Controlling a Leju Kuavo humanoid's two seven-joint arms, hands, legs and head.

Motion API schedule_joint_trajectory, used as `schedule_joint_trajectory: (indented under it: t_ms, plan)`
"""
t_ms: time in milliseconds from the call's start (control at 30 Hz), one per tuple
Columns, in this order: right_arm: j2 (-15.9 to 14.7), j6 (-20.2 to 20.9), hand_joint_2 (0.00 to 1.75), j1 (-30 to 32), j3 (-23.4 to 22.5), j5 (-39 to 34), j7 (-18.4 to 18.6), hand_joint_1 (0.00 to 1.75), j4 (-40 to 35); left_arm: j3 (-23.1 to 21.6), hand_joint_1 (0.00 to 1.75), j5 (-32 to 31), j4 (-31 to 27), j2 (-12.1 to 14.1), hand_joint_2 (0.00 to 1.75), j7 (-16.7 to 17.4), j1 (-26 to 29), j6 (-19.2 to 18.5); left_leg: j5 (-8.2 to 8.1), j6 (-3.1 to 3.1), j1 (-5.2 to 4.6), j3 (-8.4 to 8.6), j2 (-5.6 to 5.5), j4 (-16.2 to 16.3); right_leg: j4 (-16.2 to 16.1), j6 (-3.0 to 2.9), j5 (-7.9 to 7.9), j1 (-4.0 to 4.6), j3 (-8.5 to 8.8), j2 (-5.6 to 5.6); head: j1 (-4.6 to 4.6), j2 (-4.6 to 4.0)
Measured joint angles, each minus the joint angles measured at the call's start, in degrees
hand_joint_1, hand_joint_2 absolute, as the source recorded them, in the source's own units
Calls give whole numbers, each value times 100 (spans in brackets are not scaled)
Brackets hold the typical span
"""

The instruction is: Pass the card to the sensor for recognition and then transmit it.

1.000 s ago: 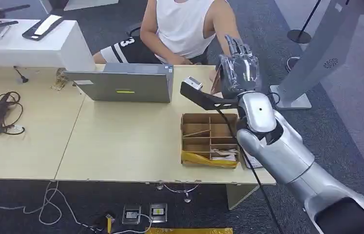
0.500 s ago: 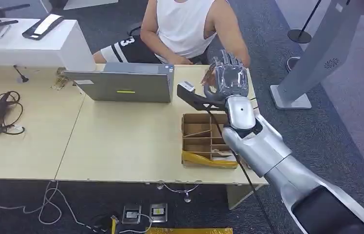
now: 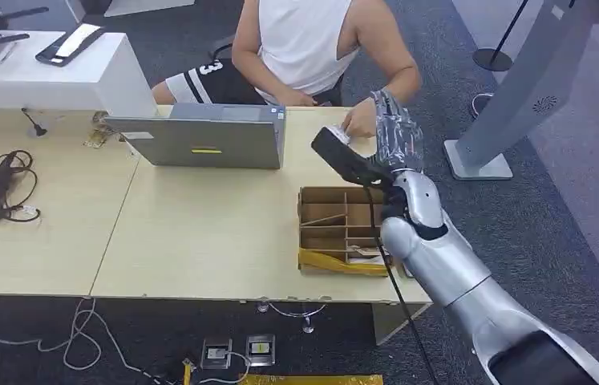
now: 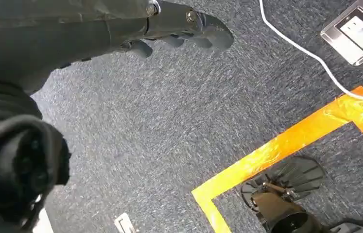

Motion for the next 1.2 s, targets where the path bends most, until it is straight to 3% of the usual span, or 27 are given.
schedule_joint_trajectory:
  t_ms: [133,200,267,433,467,567,600,833,933,1100,1200]
  plan:
    - [-138,11,175,564,-282,-2182,-1014,0,-1032,105,0,-52,-2,-7,0,0,78,0,-1,0,0,-1,0,0,0,0,0,0,-2,0,0,0]
    - [-261,118,175,847,-330,-2898,-1511,0,-1592,174,0,-57,-2,-4,0,-15,117,0,-2,0,0,0,0,0,-1,0,-1,0,-2,0,4,0]
    - [-397,251,175,1137,-358,-3169,-1769,0,-2147,247,0,-44,-2,-4,0,-70,163,0,-6,-3,0,0,3,-1,-2,0,-1,0,-2,1,4,0]
    - [-741,538,175,1950,-380,-3364,-1896,0,-3174,435,0,125,0,-4,0,-282,375,0,-10,0,-1,0,7,-2,-4,1,-2,-1,-2,1,0,0]
    - [-808,573,0,2061,-376,-3347,-1899,0,-3312,481,0,135,0,-4,0,-310,408,0,-10,0,-1,0,7,-2,-4,1,-2,-1,-2,1,2,0]
    - [-962,665,0,2223,-367,-3216,-1855,0,-3523,533,0,153,0,0,0,-334,446,-2,-10,0,-1,3,7,-2,-4,1,-1,-1,1,0,2,0]
    - [-1024,702,175,2277,-361,-3125,-1805,0,-3575,559,0,157,0,0,0,-352,457,0,-10,0,-1,6,7,-2,-4,1,-1,-1,4,0,0,0]
    - [-1362,781,175,2551,-299,-2549,-1544,0,-3724,666,0,166,2,2,0,-330,566,0,-10,0,0,6,7,-2,-4,1,-1,0,6,0,0,0]
    - [-1482,770,175,2781,-266,-1756,-1338,0,-3722,666,0,201,9,22,0,-317,696,0,-12,2,-1,-1,7,-2,-4,0,-2,-1,-2,1,0,0]
    - [-1659,938,175,2799,-137,235,-593,0,-3722,666,0,230,26,72,0,-313,731,-2,-11,2,-1,-4,4,-3,-4,1,-2,-1,-3,-1,0,0]
    - [-1711,969,175,2803,-83,498,-476,0,-3722,666,0,230,28,103,0,-308,733,-2,-11,2,-1,-2,6,-3,-4,1,-1,-1,-2,0,0,0]
